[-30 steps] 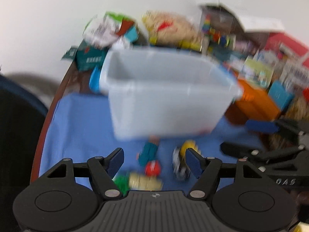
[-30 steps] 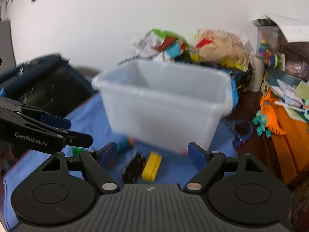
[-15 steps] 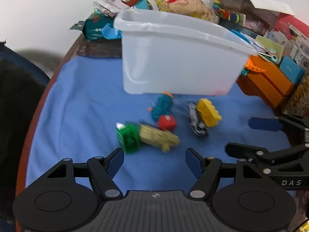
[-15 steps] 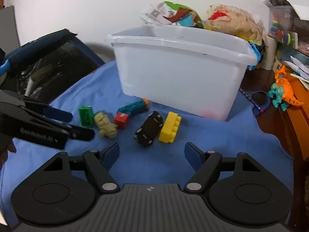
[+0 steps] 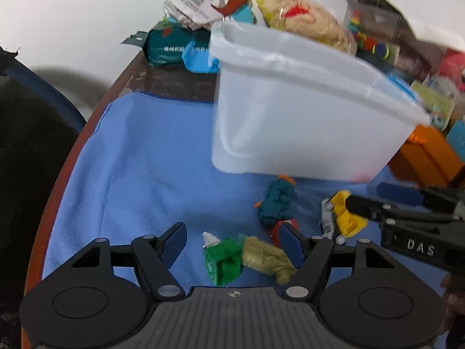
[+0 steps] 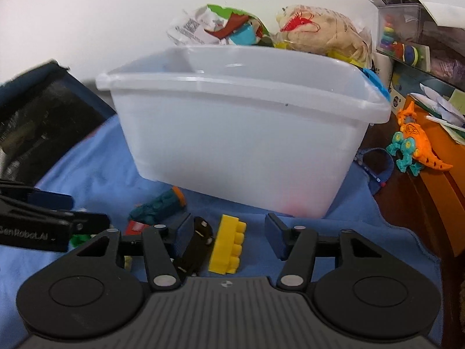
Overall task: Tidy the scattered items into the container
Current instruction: 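Grasp the green Lego brick with the left tool while the right tool grasps the yellow brick, then carry the green brick over the bin with the left tool while the right tool carries the yellow brick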
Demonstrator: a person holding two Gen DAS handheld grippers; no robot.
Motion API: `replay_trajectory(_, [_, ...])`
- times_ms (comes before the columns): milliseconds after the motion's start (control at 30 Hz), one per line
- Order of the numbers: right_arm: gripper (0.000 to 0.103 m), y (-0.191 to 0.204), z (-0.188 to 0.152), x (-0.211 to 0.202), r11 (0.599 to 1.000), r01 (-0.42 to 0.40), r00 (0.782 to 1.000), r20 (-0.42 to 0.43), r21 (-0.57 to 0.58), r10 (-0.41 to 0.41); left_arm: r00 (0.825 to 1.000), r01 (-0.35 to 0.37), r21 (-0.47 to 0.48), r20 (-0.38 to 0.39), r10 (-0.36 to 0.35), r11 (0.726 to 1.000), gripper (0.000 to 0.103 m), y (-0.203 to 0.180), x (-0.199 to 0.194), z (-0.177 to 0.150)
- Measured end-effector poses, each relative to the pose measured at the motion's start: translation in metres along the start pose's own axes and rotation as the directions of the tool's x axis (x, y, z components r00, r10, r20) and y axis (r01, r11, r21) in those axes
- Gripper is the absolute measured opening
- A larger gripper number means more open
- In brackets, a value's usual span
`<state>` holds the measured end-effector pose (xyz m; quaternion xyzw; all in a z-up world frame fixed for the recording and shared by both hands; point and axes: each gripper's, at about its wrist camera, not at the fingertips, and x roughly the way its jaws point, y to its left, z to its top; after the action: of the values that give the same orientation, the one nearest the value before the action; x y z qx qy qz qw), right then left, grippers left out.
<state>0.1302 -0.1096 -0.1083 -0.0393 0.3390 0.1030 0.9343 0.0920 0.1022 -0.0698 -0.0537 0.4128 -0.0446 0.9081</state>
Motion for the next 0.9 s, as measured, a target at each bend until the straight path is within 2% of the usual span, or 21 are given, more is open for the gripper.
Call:
replay_trajectory(67, [0.050, -0.002, -0.002, 0.002, 1.000, 0.013, 1.000, -0.008, 0.007, -0.013, 1.000, 0.008, -0.010, -0.001, -0.008, 1.000, 0.059, 0.009, -0.004, -0.005])
replay_trajectory(100, [0.050, -0.005, -0.003, 0.002, 1.000, 0.016, 1.000, -0.007, 0.019, -0.016, 1.000, 0.009, -0.021, 0.005, -0.009, 1.000, 0.057, 0.014, -0.008, -0.008])
replay_trajectory(267, [0.047, -0.013, -0.007, 0.003, 0.998, 0.026, 0.999, -0.023, 0.050, -0.025, 1.000, 0.028, -0.050, 0.011, -0.027, 0.998, 0.056, 0.034, -0.015, -0.013])
replay_trajectory(400, [0.047, -0.009, -0.007, 0.005, 0.999, 0.017, 0.999, -0.030, 0.045, -0.016, 0.999, 0.044, -0.033, -0.021, -0.045, 0.998, 0.055, 0.022, -0.011, -0.014])
replay_trajectory(467, [0.047, -0.004, -0.005, 0.007, 0.999, 0.028, 0.999, -0.029, 0.019, -0.028, 0.999, 0.030, -0.021, -0.028, -0.031, 0.999, 0.055, 0.017, -0.006, -0.018])
replay_trajectory(600, [0.043, 0.008, -0.001, 0.010, 1.000, 0.023, 0.999, -0.037, -0.018, -0.023, 1.000, 0.008, 0.029, 0.003, -0.008, 1.000, 0.054, 0.011, -0.002, -0.019])
replay_trajectory(733, [0.043, 0.014, -0.003, 0.011, 0.999, 0.013, 0.999, -0.040, -0.041, -0.015, 1.000, -0.006, 0.030, -0.002, 0.006, 1.000, 0.038, 0.020, -0.002, -0.016])
replay_trajectory(800, [0.043, 0.009, -0.006, 0.013, 0.999, 0.042, 0.998, -0.047, -0.024, -0.043, 1.000, -0.004, 0.043, -0.009, 0.004, 0.999, 0.035, 0.021, 0.002, -0.012])
replay_trajectory(900, [0.043, -0.013, -0.010, 0.014, 0.993, 0.030, 0.997, -0.069, 0.113, -0.022, 0.999, 0.038, 0.051, -0.020, -0.037, 0.998, 0.032, 0.021, 0.006, -0.008])
